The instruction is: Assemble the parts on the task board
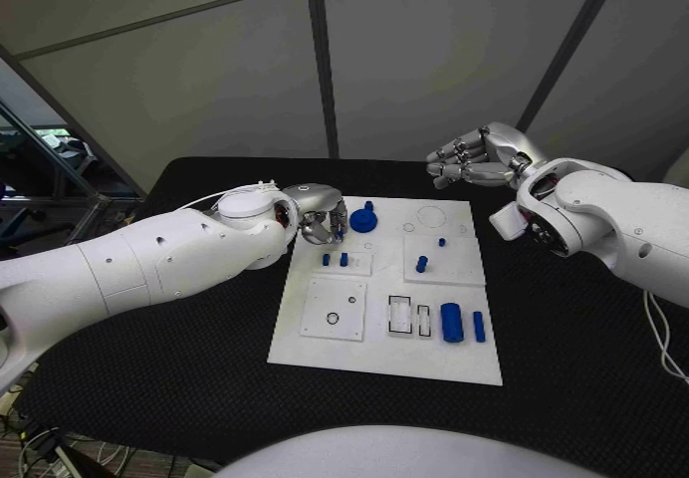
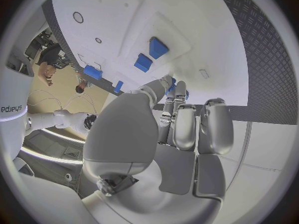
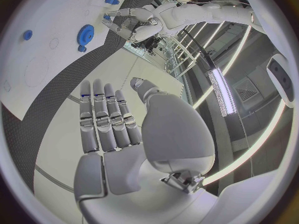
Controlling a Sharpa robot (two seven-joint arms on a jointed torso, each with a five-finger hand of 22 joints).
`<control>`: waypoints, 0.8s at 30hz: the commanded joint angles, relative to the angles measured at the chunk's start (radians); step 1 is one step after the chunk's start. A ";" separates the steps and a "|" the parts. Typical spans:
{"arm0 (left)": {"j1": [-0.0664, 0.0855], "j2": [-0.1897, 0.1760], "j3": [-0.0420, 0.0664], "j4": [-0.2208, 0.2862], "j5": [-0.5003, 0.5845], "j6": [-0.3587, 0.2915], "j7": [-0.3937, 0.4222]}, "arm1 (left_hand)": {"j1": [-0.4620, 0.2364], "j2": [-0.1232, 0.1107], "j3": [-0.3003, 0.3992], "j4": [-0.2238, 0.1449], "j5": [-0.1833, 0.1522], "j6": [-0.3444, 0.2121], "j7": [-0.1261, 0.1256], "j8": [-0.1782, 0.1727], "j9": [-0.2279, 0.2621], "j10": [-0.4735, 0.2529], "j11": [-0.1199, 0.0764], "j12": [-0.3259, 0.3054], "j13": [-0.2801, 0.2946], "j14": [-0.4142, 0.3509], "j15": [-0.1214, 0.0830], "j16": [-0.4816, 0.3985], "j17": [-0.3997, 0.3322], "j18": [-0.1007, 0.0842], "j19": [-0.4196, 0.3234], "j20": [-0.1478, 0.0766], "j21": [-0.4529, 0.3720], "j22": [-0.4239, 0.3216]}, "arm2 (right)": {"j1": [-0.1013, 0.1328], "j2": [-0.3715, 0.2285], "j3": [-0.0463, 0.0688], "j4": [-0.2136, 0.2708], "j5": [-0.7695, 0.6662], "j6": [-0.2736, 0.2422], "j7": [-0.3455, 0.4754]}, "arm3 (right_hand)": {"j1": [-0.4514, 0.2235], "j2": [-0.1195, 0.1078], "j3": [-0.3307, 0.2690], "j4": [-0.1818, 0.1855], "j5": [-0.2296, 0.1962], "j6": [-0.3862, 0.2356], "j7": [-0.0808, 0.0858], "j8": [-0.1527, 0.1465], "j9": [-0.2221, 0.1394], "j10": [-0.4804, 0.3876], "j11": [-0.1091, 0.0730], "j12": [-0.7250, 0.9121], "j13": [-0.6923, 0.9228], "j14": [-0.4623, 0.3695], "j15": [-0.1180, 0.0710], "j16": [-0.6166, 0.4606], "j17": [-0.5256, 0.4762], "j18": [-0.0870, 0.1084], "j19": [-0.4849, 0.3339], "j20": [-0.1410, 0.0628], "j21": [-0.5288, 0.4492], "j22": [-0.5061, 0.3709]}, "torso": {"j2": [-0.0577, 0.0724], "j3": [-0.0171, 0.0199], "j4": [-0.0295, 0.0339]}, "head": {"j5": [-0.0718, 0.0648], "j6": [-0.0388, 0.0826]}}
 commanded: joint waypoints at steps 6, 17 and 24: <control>0.000 -0.002 -0.001 0.007 0.003 0.048 -0.007 | -0.014 -0.002 0.000 -0.004 0.000 0.006 0.004 -0.005 0.001 0.009 0.000 -0.004 -0.001 0.022 0.009 0.004 -0.003 -0.063 -0.003 0.006 -0.004 0.068 | 0.002 0.000 0.001 0.000 0.000 0.004 0.011 | 0.003 0.006 0.000 -0.006 0.005 0.003 0.001 0.003 0.001 -0.007 -0.002 0.005 -0.002 -0.003 -0.002 -0.003 -0.001 0.011 0.008 -0.002 -0.003 -0.001 | 0.000 -0.0008 0.0001 | 0.001 -0.002; 0.000 -0.006 -0.001 0.015 0.010 0.052 -0.004 | -0.015 -0.002 0.000 -0.004 0.000 0.006 0.004 -0.005 0.001 0.009 0.000 -0.005 -0.001 0.022 0.009 0.004 -0.004 -0.062 -0.003 0.006 -0.004 0.068 | 0.002 0.001 0.001 -0.002 0.000 0.003 0.012 | 0.003 0.006 0.000 -0.006 0.005 0.003 0.001 0.003 0.001 -0.007 -0.002 0.005 -0.002 -0.003 -0.002 -0.003 -0.001 0.011 0.008 -0.002 -0.003 -0.001 | 0.000 -0.0004 0.0010 | 0.001 -0.002; 0.000 -0.004 -0.001 0.013 0.010 0.054 -0.005 | -0.015 -0.002 0.000 -0.004 0.000 0.006 0.004 -0.005 0.001 0.009 0.000 -0.005 -0.001 0.022 0.009 0.004 -0.004 -0.062 -0.003 0.006 -0.004 0.068 | 0.002 0.002 0.001 -0.002 0.000 0.003 0.012 | 0.003 0.006 0.000 -0.006 0.005 0.003 0.001 0.003 0.001 -0.007 -0.002 0.005 -0.002 -0.003 -0.002 -0.003 -0.001 0.011 0.008 -0.002 -0.003 -0.001 | 0.000 0.0001 -0.0004 | 0.002 -0.002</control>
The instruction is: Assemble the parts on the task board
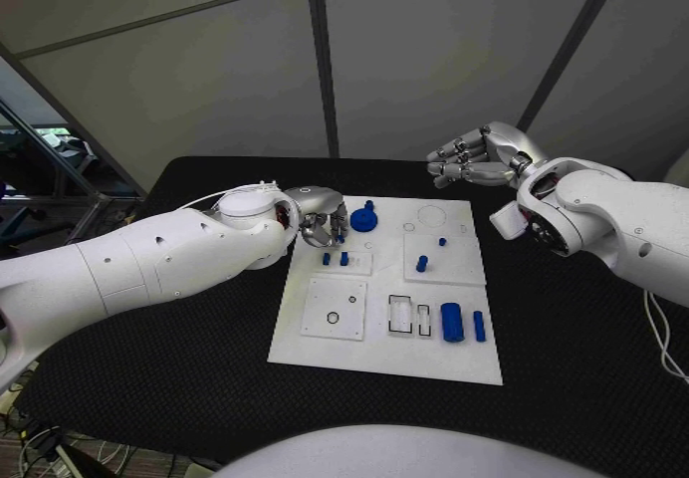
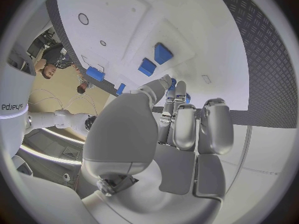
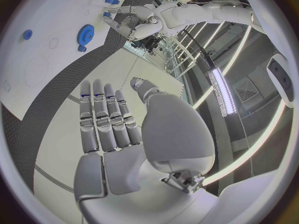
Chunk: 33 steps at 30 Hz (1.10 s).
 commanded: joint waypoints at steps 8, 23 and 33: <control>0.000 0.008 -0.001 -0.010 0.003 0.039 -0.017 | -0.019 -0.003 -0.004 -0.004 0.000 -0.011 0.011 -0.025 -0.003 -0.003 0.009 -0.026 -0.002 0.017 0.016 -0.001 -0.013 -0.060 -0.009 0.010 -0.014 0.062 | 0.002 0.000 0.001 0.001 0.000 0.003 0.011 | 0.003 0.006 0.000 -0.006 0.005 0.003 0.001 0.003 0.001 -0.007 -0.002 0.005 -0.002 -0.003 -0.002 -0.003 -0.001 0.011 0.008 -0.002 -0.003 -0.001 | 0.000 0.0005 -0.0012 | 0.001 -0.001; 0.000 0.012 -0.003 -0.013 0.003 0.042 -0.019 | -0.026 -0.011 -0.007 -0.005 0.001 -0.062 0.021 -0.073 -0.020 -0.006 0.015 -0.048 0.001 0.012 0.022 -0.002 -0.022 -0.058 -0.014 0.019 -0.026 0.057 | 0.002 -0.001 0.001 0.001 0.000 0.003 0.012 | 0.003 0.006 0.000 -0.006 0.005 0.003 0.001 0.003 0.001 -0.007 -0.002 0.005 -0.002 -0.003 -0.002 -0.003 -0.001 0.011 0.008 -0.002 -0.003 -0.001 | 0.000 0.0004 -0.0001 | -0.002 0.000; 0.000 0.007 -0.003 -0.013 0.003 0.042 -0.023 | -0.032 -0.019 -0.009 -0.005 0.001 -0.101 0.022 -0.107 -0.036 -0.004 0.014 -0.061 0.004 0.010 0.022 0.000 -0.026 -0.057 -0.015 0.019 -0.030 0.057 | 0.002 0.001 0.000 -0.002 0.000 0.003 0.012 | 0.003 0.007 0.000 -0.006 0.005 0.003 0.001 0.003 0.000 -0.007 -0.002 0.005 -0.002 -0.003 -0.002 -0.003 -0.002 0.011 0.010 -0.002 -0.006 -0.003 | 0.000 -0.0001 0.0005 | 0.000 -0.002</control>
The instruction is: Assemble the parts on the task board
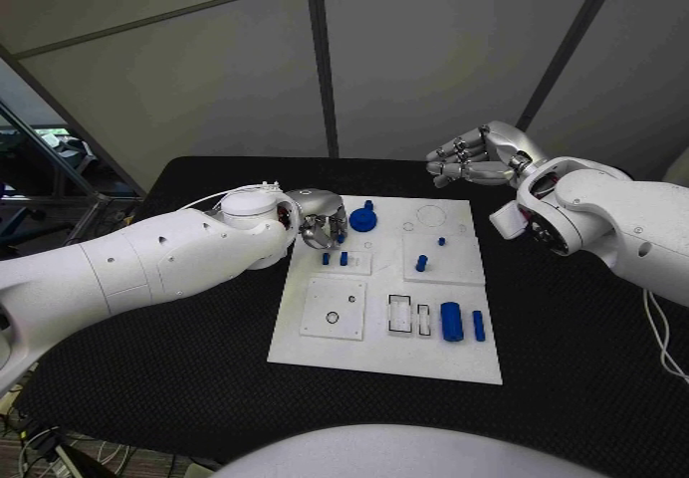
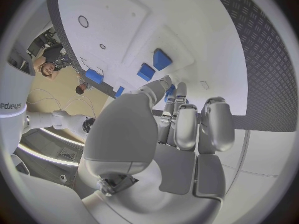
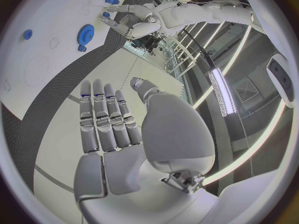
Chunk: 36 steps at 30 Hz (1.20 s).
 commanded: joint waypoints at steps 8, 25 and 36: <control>0.001 -0.011 0.000 -0.001 0.001 0.003 -0.032 | -0.013 -0.020 -0.039 0.007 0.002 -0.129 -0.003 -0.039 -0.041 -0.031 0.010 -0.032 0.004 0.002 0.012 -0.003 -0.016 -0.054 -0.008 0.013 -0.023 0.048 | 0.002 -0.003 0.000 -0.007 -0.023 0.004 0.003 | 0.004 0.003 0.000 -0.008 0.005 0.000 0.002 0.002 0.000 -0.009 -0.002 0.004 -0.002 -0.001 -0.003 -0.002 -0.001 0.011 0.008 0.001 -0.007 -0.002 | -0.001 -0.0009 0.0001 | 0.001 0.003; 0.001 -0.098 0.054 0.037 0.171 -0.138 0.031 | 0.045 0.008 -0.094 0.045 0.004 -0.102 0.009 0.033 -0.030 -0.052 0.012 0.006 0.029 -0.013 0.014 -0.008 -0.048 -0.027 -0.062 0.020 -0.151 -0.034 | 0.001 -0.057 -0.001 -0.008 -0.513 0.012 -0.084 | 0.092 0.016 0.044 -0.097 -0.079 0.152 -0.080 0.047 0.016 0.142 -0.085 0.041 0.011 0.346 -0.131 0.246 0.153 0.012 0.263 -0.132 0.262 0.160 | 0.001 -0.0021 -0.0002 | -0.033 0.027; 0.002 -0.227 0.081 0.103 0.756 -0.173 0.259 | 0.047 0.024 -0.069 0.030 0.001 -0.023 0.026 0.100 -0.013 -0.093 0.026 0.113 0.083 -0.303 0.027 -0.402 -0.610 0.051 -0.292 0.027 -0.615 -0.338 | -0.052 -0.073 -0.010 0.010 -0.904 0.044 -0.221 | 0.046 -0.018 0.117 -0.096 -0.121 0.140 -0.071 -0.003 0.019 0.045 -0.076 -0.014 -0.001 0.336 -0.122 0.531 0.362 -0.020 0.270 -0.135 0.584 0.473 | -0.002 0.0006 0.0001 | -0.076 0.043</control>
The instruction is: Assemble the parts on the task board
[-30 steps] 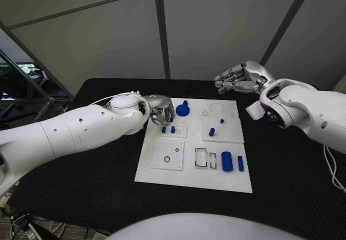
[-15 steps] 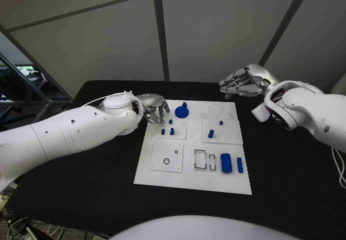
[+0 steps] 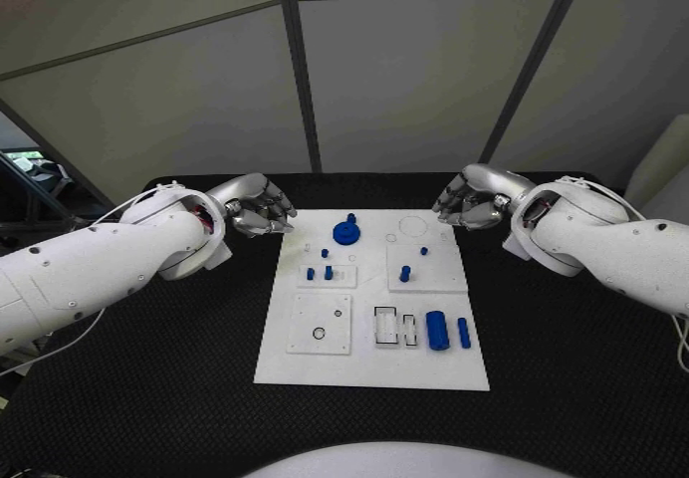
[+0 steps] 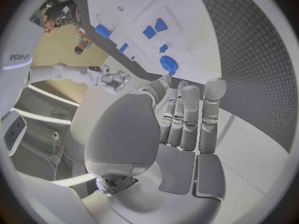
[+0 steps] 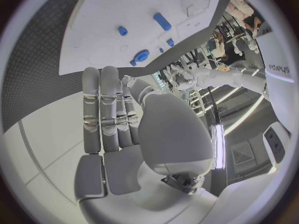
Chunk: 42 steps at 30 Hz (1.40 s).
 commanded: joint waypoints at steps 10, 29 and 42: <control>0.001 -0.019 0.003 0.021 0.720 -0.023 0.309 | 0.011 0.013 0.017 -0.021 0.004 -0.004 0.011 0.010 -0.001 -0.054 0.011 0.041 0.012 -0.049 0.009 -0.120 -0.099 0.058 -0.079 0.010 -0.148 -0.091 | -0.058 0.012 -0.002 0.010 -0.267 0.042 -0.078 | -0.033 -0.026 0.036 0.010 -0.023 -0.058 0.008 -0.024 -0.007 -0.089 0.019 0.004 -0.010 0.027 0.019 0.208 0.173 -0.033 0.034 0.020 0.170 0.180 | 0.001 0.0010 -0.0014 | -0.003 0.002; 0.001 -0.014 0.003 0.024 0.813 -0.022 0.331 | 0.012 0.014 0.018 -0.026 0.006 -0.006 0.015 0.011 -0.001 -0.058 0.013 0.050 0.014 -0.051 0.010 -0.127 -0.104 0.058 -0.082 0.010 -0.152 -0.092 | -0.078 0.055 -0.004 0.008 -0.273 0.082 -0.062 | -0.031 -0.029 0.062 0.008 -0.014 -0.073 0.026 -0.019 -0.005 -0.102 0.030 0.031 -0.007 0.032 0.030 0.434 0.359 -0.061 0.089 0.035 0.343 0.378 | 0.001 -0.0004 -0.0003 | 0.000 -0.005; 0.001 -0.010 0.003 0.018 0.814 -0.029 0.328 | 0.015 0.016 0.021 -0.030 0.008 -0.006 0.018 0.012 -0.001 -0.060 0.015 0.055 0.015 -0.051 0.011 -0.130 -0.107 0.058 -0.083 0.010 -0.154 -0.092 | -0.079 0.074 -0.018 -0.002 -0.277 0.116 -0.064 | -0.013 -0.011 0.087 -0.005 -0.013 -0.034 0.013 -0.008 0.006 -0.062 0.017 0.054 -0.003 0.038 0.022 0.547 0.454 -0.080 0.133 0.031 0.438 0.491 | 0.001 -0.0003 0.0006 | -0.001 -0.006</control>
